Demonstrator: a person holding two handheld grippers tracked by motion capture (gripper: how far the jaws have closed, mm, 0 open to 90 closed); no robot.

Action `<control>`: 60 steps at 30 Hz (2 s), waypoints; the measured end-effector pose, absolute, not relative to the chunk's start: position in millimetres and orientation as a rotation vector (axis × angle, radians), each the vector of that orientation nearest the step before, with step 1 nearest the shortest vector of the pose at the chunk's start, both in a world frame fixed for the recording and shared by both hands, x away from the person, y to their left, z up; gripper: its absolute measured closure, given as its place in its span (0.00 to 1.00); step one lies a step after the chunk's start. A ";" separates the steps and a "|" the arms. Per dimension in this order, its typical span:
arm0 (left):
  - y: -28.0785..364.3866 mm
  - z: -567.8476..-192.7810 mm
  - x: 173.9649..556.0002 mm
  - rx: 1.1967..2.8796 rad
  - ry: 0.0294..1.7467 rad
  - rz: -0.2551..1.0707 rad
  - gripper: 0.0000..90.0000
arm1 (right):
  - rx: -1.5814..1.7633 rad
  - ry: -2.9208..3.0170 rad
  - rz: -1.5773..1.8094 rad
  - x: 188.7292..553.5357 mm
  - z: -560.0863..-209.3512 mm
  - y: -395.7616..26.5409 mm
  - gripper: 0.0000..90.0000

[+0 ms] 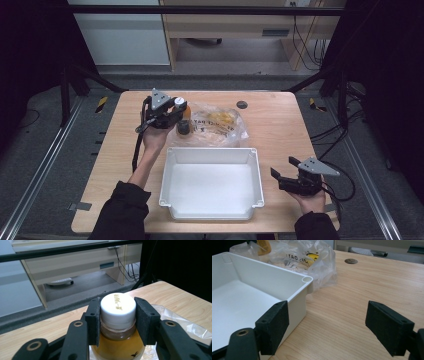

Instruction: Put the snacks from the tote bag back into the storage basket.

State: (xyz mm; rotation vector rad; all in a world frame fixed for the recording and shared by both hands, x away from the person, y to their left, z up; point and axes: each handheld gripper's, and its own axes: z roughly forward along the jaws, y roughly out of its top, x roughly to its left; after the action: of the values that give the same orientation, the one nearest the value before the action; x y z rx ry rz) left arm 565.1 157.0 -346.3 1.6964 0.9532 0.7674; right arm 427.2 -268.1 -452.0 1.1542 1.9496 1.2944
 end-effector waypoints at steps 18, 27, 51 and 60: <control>163.7 -311.4 551.7 1.647 0.924 0.804 0.65 | 1.155 1.945 1.295 427.1 -451.3 -268.0 0.22; 165.1 -298.7 542.5 1.643 0.903 0.809 0.65 | 1.154 1.947 1.296 427.0 -451.3 -268.0 0.22; 169.0 -294.4 498.4 1.648 0.841 0.778 0.65 | 1.155 1.943 1.292 425.4 -451.0 -269.1 0.23; 169.6 -296.2 481.6 1.657 0.819 0.771 0.65 | 1.155 1.941 1.297 424.6 -450.2 -268.8 0.23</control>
State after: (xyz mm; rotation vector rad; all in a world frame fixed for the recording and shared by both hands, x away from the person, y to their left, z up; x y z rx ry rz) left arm 481.6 169.6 -296.2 1.6566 0.8195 0.7711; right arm 424.6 -268.8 -450.2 1.1547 1.9408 1.2974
